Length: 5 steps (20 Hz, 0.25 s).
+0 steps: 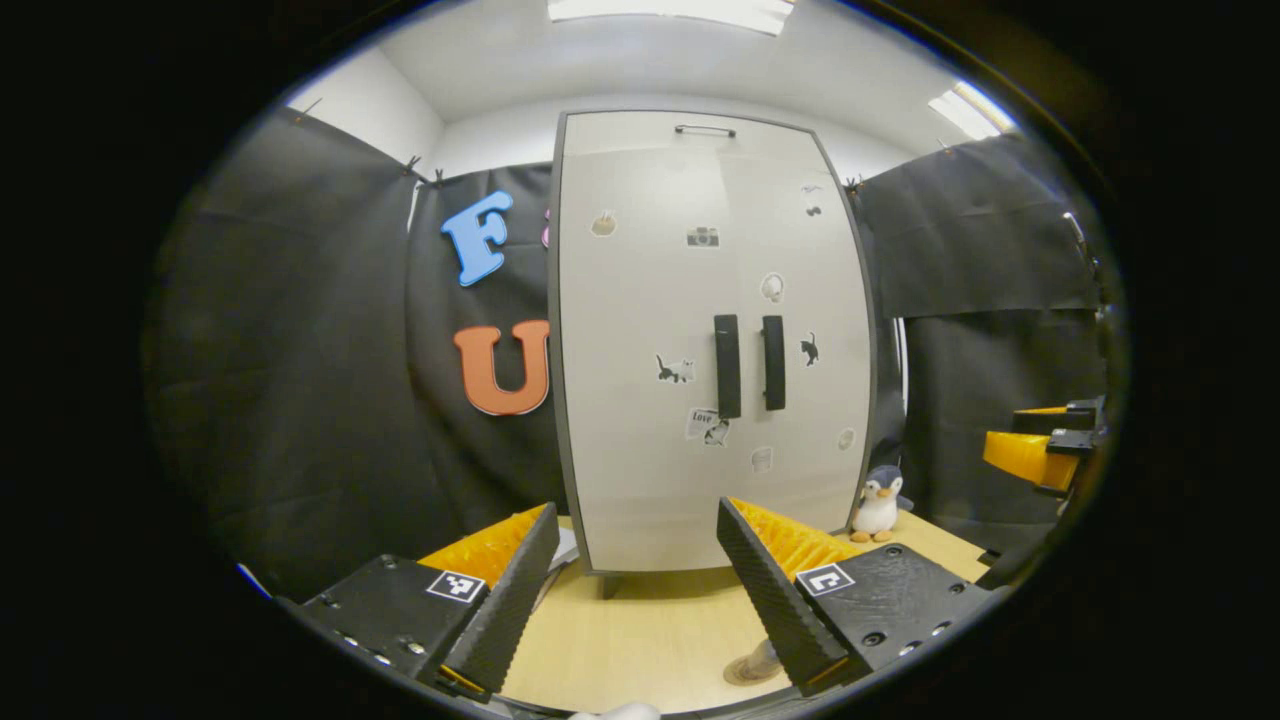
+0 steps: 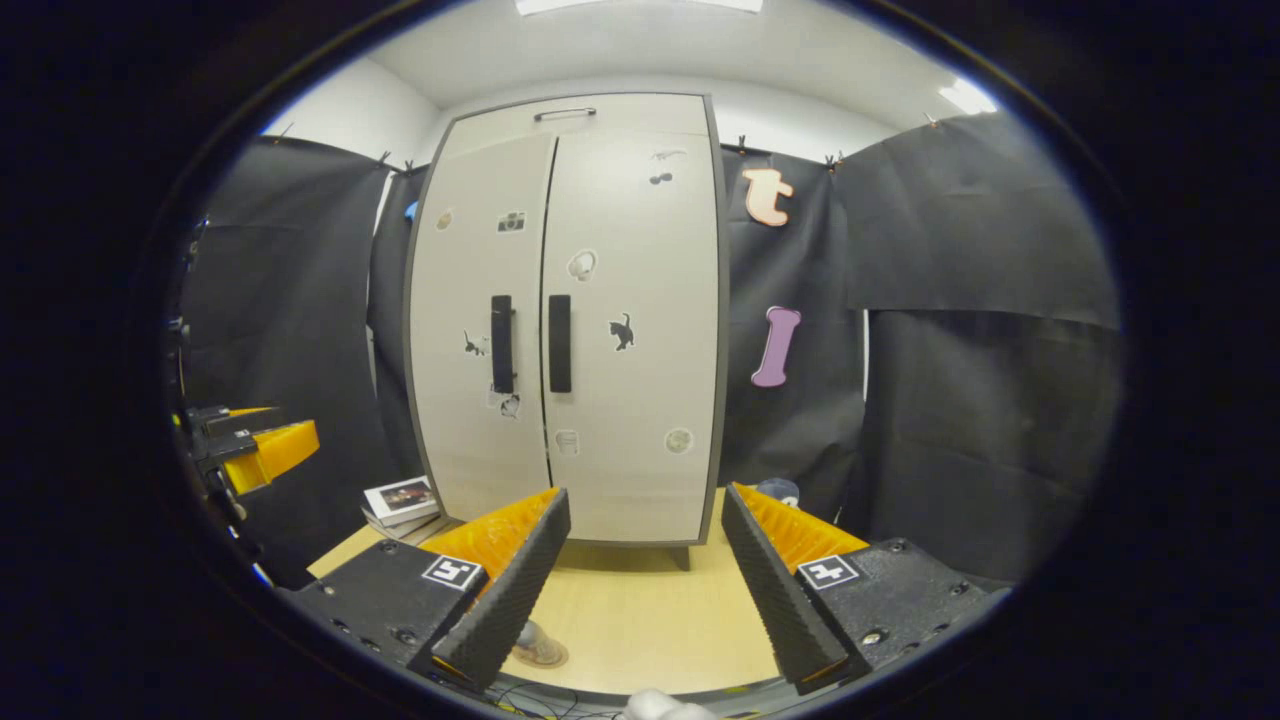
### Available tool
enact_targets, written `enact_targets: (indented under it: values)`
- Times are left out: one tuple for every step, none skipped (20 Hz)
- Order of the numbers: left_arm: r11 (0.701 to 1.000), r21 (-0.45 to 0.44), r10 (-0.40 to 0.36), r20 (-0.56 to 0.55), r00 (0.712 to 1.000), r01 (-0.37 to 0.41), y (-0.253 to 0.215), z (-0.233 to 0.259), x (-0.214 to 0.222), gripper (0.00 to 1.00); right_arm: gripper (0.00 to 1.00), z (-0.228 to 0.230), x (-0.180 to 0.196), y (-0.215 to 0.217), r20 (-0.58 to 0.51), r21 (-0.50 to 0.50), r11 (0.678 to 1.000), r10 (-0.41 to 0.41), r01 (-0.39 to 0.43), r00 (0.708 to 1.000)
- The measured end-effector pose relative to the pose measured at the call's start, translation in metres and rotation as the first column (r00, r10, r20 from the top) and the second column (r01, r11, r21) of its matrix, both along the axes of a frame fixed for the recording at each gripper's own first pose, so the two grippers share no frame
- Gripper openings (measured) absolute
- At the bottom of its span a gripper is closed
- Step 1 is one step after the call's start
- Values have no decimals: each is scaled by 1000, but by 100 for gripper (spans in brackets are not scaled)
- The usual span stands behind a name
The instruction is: Grasp the bottle in the cabinet with the left hand and place it on the coaster, then close the right door with the right hand and the left door with the left hand.
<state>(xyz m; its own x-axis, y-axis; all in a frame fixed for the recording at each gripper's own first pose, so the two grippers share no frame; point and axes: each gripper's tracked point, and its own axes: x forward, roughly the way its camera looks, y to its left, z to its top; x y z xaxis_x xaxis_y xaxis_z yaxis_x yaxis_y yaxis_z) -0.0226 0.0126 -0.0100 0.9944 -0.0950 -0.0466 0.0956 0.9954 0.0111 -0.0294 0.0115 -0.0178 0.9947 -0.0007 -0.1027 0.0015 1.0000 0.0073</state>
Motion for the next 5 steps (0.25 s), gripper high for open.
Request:
enact_targets:
  values:
    - [1000,1,-6,2,1000,6,-1,1,0,97,100,0,-2,-1,0,0,1000,-5,5,1000]
    - [1000,5,-9,2,1000,9,-1,1,-1,97,100,0,-3,-3,-1,0,1000,-10,10,1000]
    - [1000,6,-10,2,1000,10,-2,1,-2,97,100,-1,-5,-4,-1,1,1000,-14,14,1000]
    - [1000,4,-15,3,1000,15,-3,2,-2,97,100,0,-6,-6,-3,1,1000,-17,17,1000]
    - [1000,2,-17,2,1000,17,-4,2,-2,97,100,-1,-6,-7,-3,3,1000,-20,20,1000]
